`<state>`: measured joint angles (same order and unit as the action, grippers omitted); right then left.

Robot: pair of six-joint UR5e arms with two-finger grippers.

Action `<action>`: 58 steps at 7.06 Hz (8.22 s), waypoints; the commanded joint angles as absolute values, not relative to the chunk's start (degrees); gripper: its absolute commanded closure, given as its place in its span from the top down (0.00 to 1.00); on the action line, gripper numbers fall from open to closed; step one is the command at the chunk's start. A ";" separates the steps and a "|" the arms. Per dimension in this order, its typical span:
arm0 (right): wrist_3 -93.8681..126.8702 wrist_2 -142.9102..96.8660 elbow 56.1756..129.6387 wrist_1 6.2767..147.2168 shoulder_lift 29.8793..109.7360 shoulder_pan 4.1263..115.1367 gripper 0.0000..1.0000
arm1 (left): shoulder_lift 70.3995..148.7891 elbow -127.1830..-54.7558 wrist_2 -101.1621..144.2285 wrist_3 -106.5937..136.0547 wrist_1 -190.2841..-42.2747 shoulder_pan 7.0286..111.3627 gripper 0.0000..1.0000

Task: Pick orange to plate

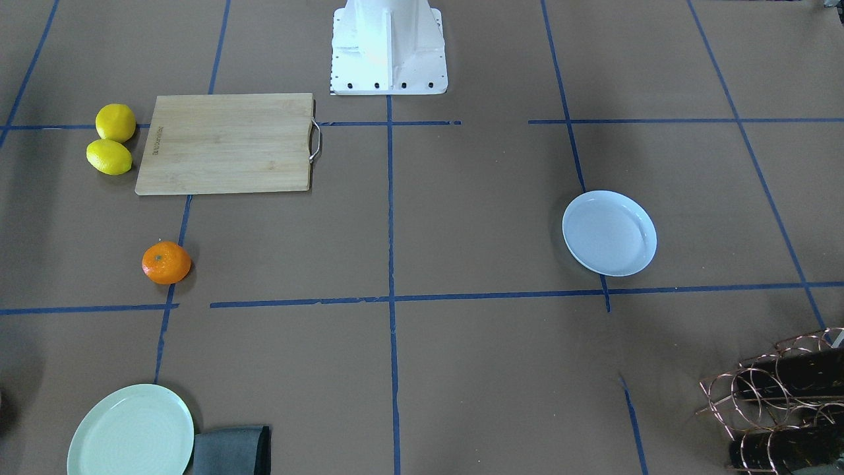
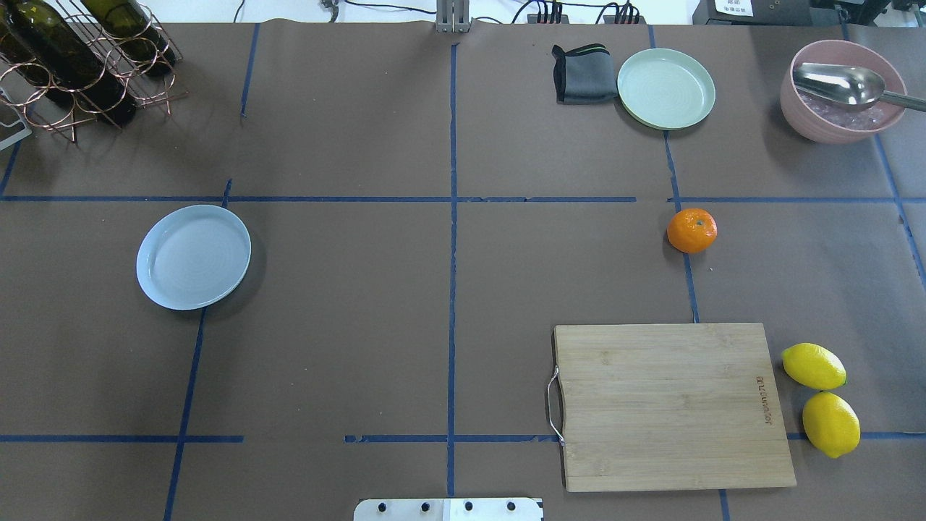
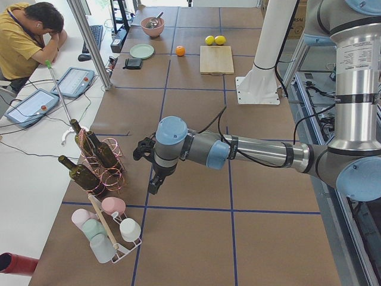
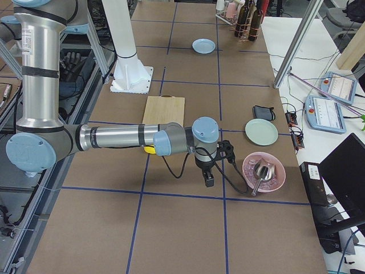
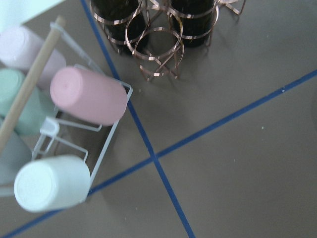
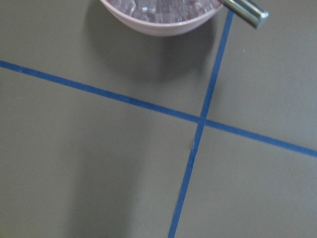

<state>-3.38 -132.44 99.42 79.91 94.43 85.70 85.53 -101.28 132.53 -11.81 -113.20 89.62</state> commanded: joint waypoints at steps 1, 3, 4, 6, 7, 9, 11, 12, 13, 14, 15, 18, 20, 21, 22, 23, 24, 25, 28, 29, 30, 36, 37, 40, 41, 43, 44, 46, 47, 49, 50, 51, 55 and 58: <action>3.80 -132.80 98.10 74.18 91.78 85.34 1.00 | 87.87 -96.89 133.15 -5.77 -128.81 89.56 1.00; 9.14 -133.50 98.44 73.65 91.58 84.99 1.00 | 88.24 -97.47 132.46 15.63 -137.50 83.46 1.00; 9.05 -135.42 98.44 73.65 91.58 84.99 1.00 | 87.72 -97.12 131.49 18.95 -144.07 77.58 1.00; 9.14 -135.70 98.44 73.65 91.58 84.99 1.00 | 86.23 -96.07 124.61 30.84 -145.01 66.84 1.00; 9.23 -135.79 98.52 73.65 91.58 84.99 1.00 | 86.13 -94.41 117.06 38.94 -147.02 59.84 1.00; 9.14 -135.79 98.53 73.65 91.58 84.99 1.00 | 86.22 -89.58 106.47 50.22 -153.16 50.40 1.00; 9.23 -135.79 98.61 73.65 91.58 84.99 1.00 | 86.74 -89.47 104.78 58.23 -153.28 47.57 0.78; 9.23 -135.79 98.61 73.65 91.58 84.99 1.00 | 87.10 -89.39 103.37 60.97 -153.28 45.81 0.71; 9.23 -135.79 98.53 73.65 91.58 84.99 1.00 | 87.71 -89.30 102.05 63.78 -153.28 44.05 0.60; 9.23 -135.79 98.44 73.65 91.58 84.99 1.00 | 87.80 -89.21 102.04 63.98 -153.28 43.51 0.42; 9.23 -135.79 98.52 73.65 91.58 84.99 1.00 | 87.80 -88.95 101.95 63.90 -153.19 43.51 0.35; 9.23 -135.79 98.26 73.65 91.58 84.99 1.00 | 87.80 -88.68 101.78 63.63 -153.19 43.42 0.26; 9.23 -135.79 98.26 73.65 91.58 84.99 1.00 | 87.80 -88.77 101.69 63.55 -153.19 43.42 0.00; 9.23 -135.79 98.26 73.65 91.58 84.99 1.00 | 87.89 -89.55 101.86 63.28 -153.19 43.42 0.00; 9.23 -135.79 98.26 73.65 91.58 84.99 1.00 | 88.06 -92.00 102.39 63.37 -152.93 43.42 0.00; 9.23 -135.79 98.26 73.65 91.58 85.08 1.00 | 89.11 -94.37 102.48 63.37 -152.67 43.42 0.00; 9.23 -135.79 98.52 73.65 91.67 85.08 1.00 | 92.95 -94.39 102.39 64.15 -151.45 43.50 0.00; 9.32 -135.79 98.53 73.65 91.76 84.99 1.00 | 98.03 -94.22 102.04 64.33 -148.74 43.51 0.00; 9.32 -135.79 98.53 73.65 91.67 84.99 1.00 | 116.13 -91.60 101.17 68.54 -131.11 40.98 0.00; 9.32 -135.79 98.44 73.65 91.67 84.99 1.00 | 119.93 -88.88 96.81 70.38 -130.00 36.35 0.00; 9.32 -135.79 98.35 73.65 91.67 84.99 1.00 | 123.54 -84.86 93.90 72.31 -129.99 32.99 0.00; 9.32 -135.79 98.09 73.74 91.67 85.08 1.00 | 124.63 -82.00 93.52 71.98 -130.43 30.15 0.99; 9.23 -135.79 98.35 73.65 91.58 84.99 1.00 | 124.19 -82.87 93.86 71.81 -129.99 30.32 1.00; 9.40 -135.79 99.40 73.48 91.32 84.82 1.00 | 117.81 -94.24 103.65 54.48 -119.33 39.15 1.00; 9.49 -135.79 100.97 73.48 91.14 83.68 1.00 | 114.29 -99.35 107.10 47.10 -115.61 43.20 1.00; 10.45 -135.70 102.04 73.39 91.14 81.49 1.00 | 106.47 -104.93 113.70 25.70 -107.18 55.92 1.00; 10.46 -135.53 102.13 73.39 91.14 80.08 1.00 | 102.09 -104.42 115.21 15.05 -107.14 61.47 1.00; 10.89 -135.35 103.18 73.48 90.10 77.45 1.00 | 97.41 -97.86 131.40 -3.68 -104.61 75.53 1.00; 10.81 -135.18 103.36 73.56 88.26 75.60 1.00 | 95.90 -94.78 133.57 -6.04 -101.11 79.76 1.00; 10.90 -133.77 103.27 73.74 83.95 72.97 1.00 | 90.67 -92.82 133.51 -5.89 -95.45 84.79 1.00; 11.33 -133.42 103.27 73.83 82.37 70.43 1.00 | 89.05 -93.16 133.59 -5.63 -94.93 87.16 1.00; 13.25 -133.59 103.36 74.35 81.66 68.49 1.00 | 88.08 -93.34 133.59 -5.63 -94.75 87.88 1.00; 36.37 -115.01 101.70 73.56 75.50 51.08 1.00 | 87.80 -93.60 133.77 -5.54 -94.83 87.80 1.00; 36.65 -110.85 98.71 73.48 75.76 47.83 1.00 | 87.80 -94.57 133.86 -5.54 -94.92 87.80 1.00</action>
